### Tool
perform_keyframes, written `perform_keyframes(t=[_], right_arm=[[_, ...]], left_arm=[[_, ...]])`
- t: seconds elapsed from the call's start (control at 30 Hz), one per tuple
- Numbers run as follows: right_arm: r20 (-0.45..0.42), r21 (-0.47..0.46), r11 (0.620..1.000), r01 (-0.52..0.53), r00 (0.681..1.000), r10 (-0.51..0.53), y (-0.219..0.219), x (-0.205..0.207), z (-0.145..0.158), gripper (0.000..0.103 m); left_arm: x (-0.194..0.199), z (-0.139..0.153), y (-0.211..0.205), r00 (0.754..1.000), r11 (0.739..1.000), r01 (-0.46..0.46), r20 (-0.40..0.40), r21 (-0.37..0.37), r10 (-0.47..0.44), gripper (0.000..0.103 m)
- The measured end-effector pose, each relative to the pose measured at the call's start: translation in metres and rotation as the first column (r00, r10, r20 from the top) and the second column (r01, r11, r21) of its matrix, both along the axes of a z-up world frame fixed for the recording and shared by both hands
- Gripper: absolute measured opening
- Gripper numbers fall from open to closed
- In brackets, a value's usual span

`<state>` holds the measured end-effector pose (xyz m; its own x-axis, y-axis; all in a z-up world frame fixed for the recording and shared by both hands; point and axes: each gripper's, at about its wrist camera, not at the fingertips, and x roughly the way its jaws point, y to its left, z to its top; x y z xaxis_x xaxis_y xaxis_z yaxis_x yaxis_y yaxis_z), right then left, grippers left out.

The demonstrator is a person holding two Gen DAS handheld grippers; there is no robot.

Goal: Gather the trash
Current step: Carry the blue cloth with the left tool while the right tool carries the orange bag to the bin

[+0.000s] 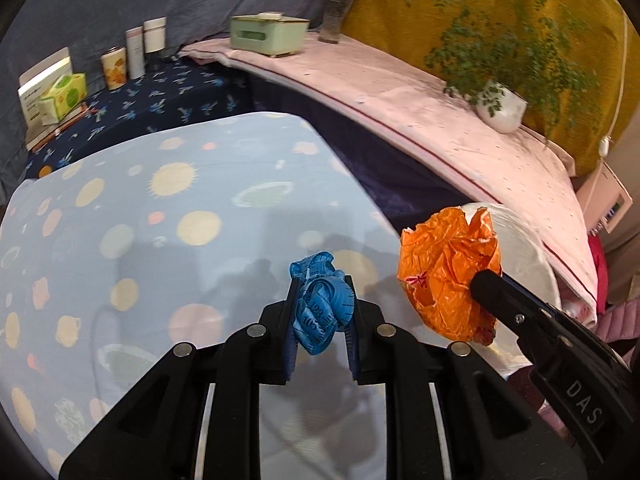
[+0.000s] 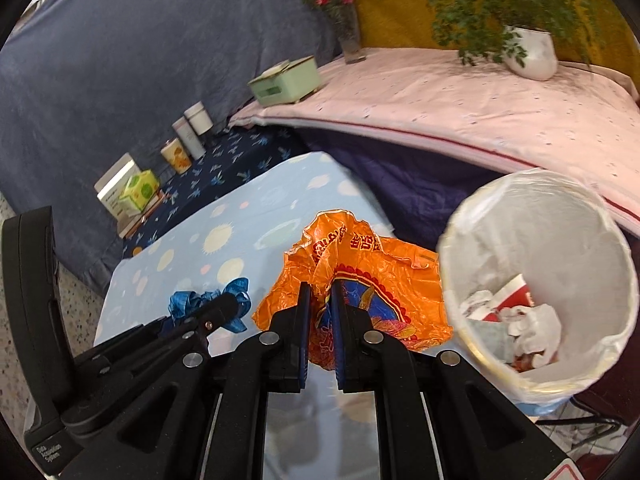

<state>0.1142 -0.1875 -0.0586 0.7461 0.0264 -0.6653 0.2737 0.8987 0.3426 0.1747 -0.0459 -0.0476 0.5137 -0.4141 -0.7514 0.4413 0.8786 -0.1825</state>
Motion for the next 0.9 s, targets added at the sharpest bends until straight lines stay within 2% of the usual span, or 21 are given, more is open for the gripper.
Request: perform_keyframes(t=[0.5,0.9], right_arm=[[0.056,0.026,0.984,0.177,0.982,-0.178,-0.101,-0.066,0.018,0.009],[0.065,0.039,0.963,0.267,0.961,-0.269,-0.157,-0.09,0.017,0.009]], left_arm=[[-0.043,0.02,-0.102,0.983,0.983,0.183,0.01,-0.031,-0.183,0.019],[-0.055,0.017,-0.169,0.958,0.958,0.287,-0.009,-0.025,-0.287,0.02]])
